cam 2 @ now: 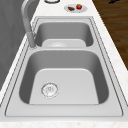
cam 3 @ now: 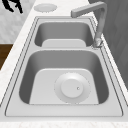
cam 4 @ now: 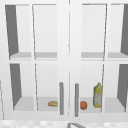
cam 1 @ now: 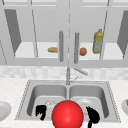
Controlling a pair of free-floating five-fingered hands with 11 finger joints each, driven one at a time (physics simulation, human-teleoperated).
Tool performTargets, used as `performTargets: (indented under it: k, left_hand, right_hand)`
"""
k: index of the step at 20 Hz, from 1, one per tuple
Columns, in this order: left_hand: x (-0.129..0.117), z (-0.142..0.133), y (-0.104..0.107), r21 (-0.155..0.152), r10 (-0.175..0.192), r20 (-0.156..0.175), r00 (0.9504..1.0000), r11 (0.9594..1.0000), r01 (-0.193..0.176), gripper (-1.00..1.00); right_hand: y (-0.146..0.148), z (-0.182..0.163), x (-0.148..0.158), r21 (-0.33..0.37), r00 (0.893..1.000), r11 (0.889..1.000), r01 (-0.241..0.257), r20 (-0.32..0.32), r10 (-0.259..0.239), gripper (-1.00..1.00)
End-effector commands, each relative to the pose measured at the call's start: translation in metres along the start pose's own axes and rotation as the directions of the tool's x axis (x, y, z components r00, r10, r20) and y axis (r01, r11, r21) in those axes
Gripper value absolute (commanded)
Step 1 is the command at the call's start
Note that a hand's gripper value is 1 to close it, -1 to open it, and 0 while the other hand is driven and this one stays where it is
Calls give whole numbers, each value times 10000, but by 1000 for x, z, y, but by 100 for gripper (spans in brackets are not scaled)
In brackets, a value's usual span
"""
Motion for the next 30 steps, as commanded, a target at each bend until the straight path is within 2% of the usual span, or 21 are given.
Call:
performTargets:
  k: [1,4,8,11,12,13,17,20,22,25,30]
  left_hand:
    - [0,0,0,0,0,0,10000,10000,0,0]
    - [0,0,0,0,0,0,10000,10000,0,0]
    - [0,0,0,0,0,0,10000,10000,0,0]
    - [0,0,0,0,0,0,10000,10000,0,0]
    - [0,0,0,0,0,0,10000,10000,0,0]
    - [0,0,0,0,0,0,10000,10000,0,0]
    - [0,0,0,0,0,0,10000,10000,0,0]
    - [0,0,0,0,0,0,10000,10000,0,0]
    - [0,0,0,0,0,0,10000,10000,0,0]
    - [0,0,0,0,0,0,10000,10000,0,0]
    - [0,0,0,0,0,0,10000,10000,0,0]
  right_hand:
    - [-3,0,-3,-199,9932,9996,-184,1147,206,-100]
    - [-5,1,-5,-79,9840,9996,-275,1757,285,-100]
    - [-6,1,-9,-226,9649,9994,-279,2604,329,-100]
    - [-4,0,-9,-1054,9495,9943,-160,3099,482,-100]
    - [-3,-4,-9,-1283,9480,9916,-181,3129,578,-100]
    - [-1,-13,-3,-1563,9522,9875,-193,2982,658,-100]
    - [0,-40,13,-2221,9559,9735,-549,2701,1155,-100]
    - [0,-59,25,-2689,9566,9608,-678,2560,1391,-100]
    - [0,-76,32,-2824,9571,9572,-633,2546,1384,-100]
    - [0,-99,44,-3179,9565,9456,-685,2487,1529,-100]
    - [0,-136,63,-3779,9542,9228,-752,2413,1767,-100]
